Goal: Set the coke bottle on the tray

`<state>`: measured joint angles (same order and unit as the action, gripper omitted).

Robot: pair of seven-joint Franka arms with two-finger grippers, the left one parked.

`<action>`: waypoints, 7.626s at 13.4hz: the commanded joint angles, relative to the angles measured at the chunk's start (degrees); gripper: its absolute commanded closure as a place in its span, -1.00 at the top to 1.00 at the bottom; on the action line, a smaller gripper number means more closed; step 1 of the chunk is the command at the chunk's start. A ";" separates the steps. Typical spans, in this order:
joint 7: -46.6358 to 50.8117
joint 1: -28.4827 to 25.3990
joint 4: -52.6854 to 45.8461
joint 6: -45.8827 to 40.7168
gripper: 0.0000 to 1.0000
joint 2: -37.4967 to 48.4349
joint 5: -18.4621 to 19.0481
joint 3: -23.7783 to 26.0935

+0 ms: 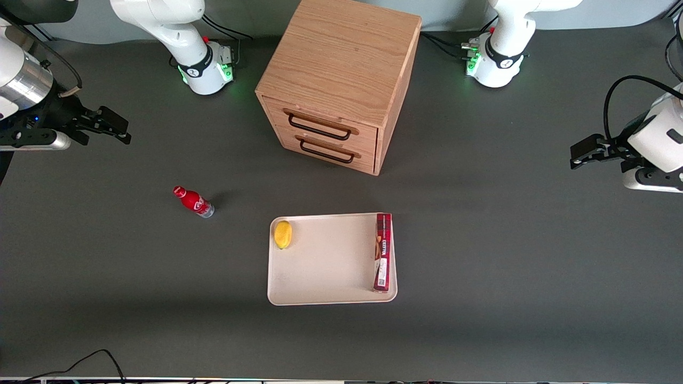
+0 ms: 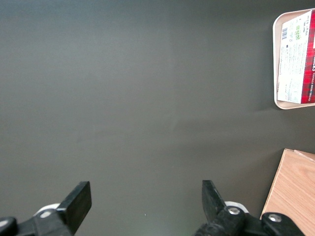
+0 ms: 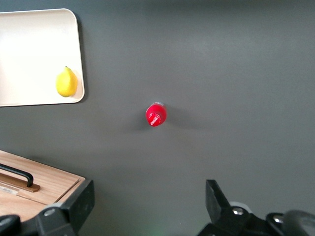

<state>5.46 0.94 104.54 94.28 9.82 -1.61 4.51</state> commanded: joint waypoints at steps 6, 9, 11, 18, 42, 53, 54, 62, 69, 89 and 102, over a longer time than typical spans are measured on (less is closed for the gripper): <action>-0.01 0.55 -4.52 -2.61 1.00 -4.63 -1.37 0.41; -1.15 0.65 -3.91 -2.00 1.00 -9.19 -1.46 0.41; -2.47 0.47 -2.77 -1.04 1.00 -11.74 -1.20 0.50; -3.79 0.65 16.64 21.08 0.96 -9.12 -1.20 1.20; -3.00 2.75 14.78 17.23 -1.00 -4.81 -1.28 2.52; 2.70 2.32 -28.66 -19.83 -1.00 -15.69 -1.02 2.34; 5.76 2.05 -30.26 -19.84 -1.00 -17.97 -0.93 2.52; 33.00 -15.15 -47.30 -13.71 -1.00 -36.60 -0.76 1.64; 43.49 -25.72 -49.61 10.71 -1.00 -52.43 -0.67 -5.57; 43.23 -29.85 -49.08 21.03 1.00 -60.72 -0.23 -9.52; 16.83 -11.42 -2.55 7.06 1.00 -10.14 -1.99 -3.37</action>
<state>30.37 -14.44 85.16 99.58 -14.98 -2.27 0.18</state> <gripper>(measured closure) 0.000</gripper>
